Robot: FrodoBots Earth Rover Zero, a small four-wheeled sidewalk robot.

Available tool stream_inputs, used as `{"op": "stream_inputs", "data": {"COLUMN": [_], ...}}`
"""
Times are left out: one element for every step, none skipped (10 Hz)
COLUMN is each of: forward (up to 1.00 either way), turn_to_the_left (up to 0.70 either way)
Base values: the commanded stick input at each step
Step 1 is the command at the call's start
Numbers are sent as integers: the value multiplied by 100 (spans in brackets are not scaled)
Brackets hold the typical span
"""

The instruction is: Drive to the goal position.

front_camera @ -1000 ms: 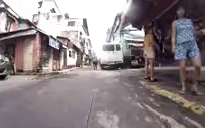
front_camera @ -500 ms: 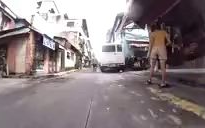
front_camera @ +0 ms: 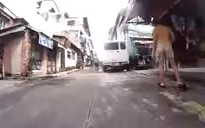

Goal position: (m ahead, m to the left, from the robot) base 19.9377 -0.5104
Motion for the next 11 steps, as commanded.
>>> {"op": "stream_inputs", "data": {"forward": [100,100,100,100,100,100,100,100,100,100,100], "turn_to_the_left": [0,0,27,27,1,0,0,0,19,27,27]}}
